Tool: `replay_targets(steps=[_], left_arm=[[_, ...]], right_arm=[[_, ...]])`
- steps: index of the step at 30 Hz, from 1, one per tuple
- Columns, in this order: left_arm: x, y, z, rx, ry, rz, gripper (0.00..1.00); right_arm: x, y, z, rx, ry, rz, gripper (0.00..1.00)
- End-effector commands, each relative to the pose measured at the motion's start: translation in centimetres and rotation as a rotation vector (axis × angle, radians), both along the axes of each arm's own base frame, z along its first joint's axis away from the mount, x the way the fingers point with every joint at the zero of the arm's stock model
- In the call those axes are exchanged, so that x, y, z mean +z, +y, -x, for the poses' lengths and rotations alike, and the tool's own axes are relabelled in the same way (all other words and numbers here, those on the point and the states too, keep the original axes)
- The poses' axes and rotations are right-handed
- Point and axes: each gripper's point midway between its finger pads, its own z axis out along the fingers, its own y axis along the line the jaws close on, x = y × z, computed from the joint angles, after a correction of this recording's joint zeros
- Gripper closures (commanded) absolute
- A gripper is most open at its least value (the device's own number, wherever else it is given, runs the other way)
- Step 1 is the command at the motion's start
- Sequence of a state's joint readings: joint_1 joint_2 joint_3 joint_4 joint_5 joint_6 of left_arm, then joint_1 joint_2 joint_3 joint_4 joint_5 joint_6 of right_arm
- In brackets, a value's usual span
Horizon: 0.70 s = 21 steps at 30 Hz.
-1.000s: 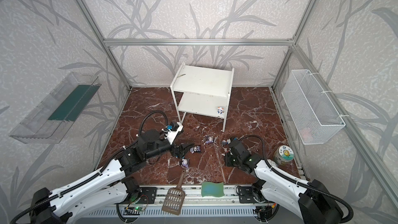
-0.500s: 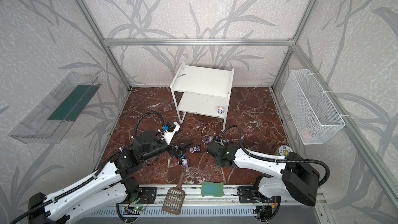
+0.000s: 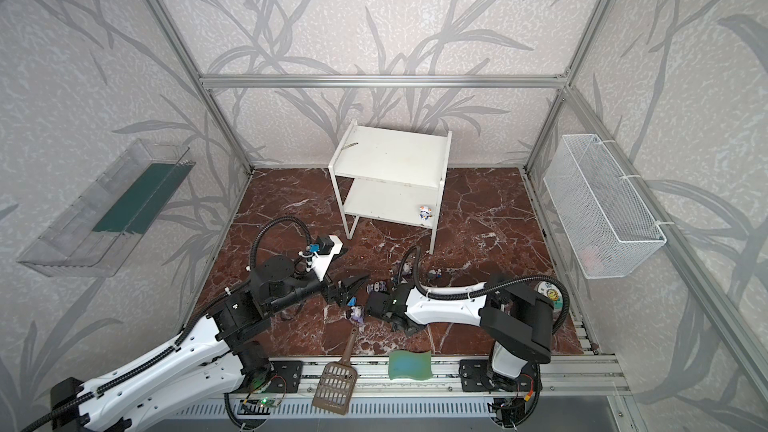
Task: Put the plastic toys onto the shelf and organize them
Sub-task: 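Close the right gripper on the red-hat Doraemon figure and lift it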
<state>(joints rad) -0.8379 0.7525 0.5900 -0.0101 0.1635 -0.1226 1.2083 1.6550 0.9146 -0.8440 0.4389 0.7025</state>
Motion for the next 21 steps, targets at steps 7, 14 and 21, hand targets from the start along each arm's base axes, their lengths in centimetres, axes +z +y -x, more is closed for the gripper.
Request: replay_targets(steps=[7,14,21], left_arm=[[0.6,0.4,0.1,0.014,-0.033,-0.009,0.01],[0.7,0.5,0.0,0.020,-0.041,-0.015,0.01],[0.8,0.5,0.0,0.020,-0.040,-0.013,0.01]], right_arm=[[2.0,1.5,0.3,0.030,-0.031,-0.153,0.31],[2.2,1.2,0.3,-0.033,0.017,-0.376,0.24],[3.7,2.6,-0.3,-0.079,0.039,-0.722,0.26]])
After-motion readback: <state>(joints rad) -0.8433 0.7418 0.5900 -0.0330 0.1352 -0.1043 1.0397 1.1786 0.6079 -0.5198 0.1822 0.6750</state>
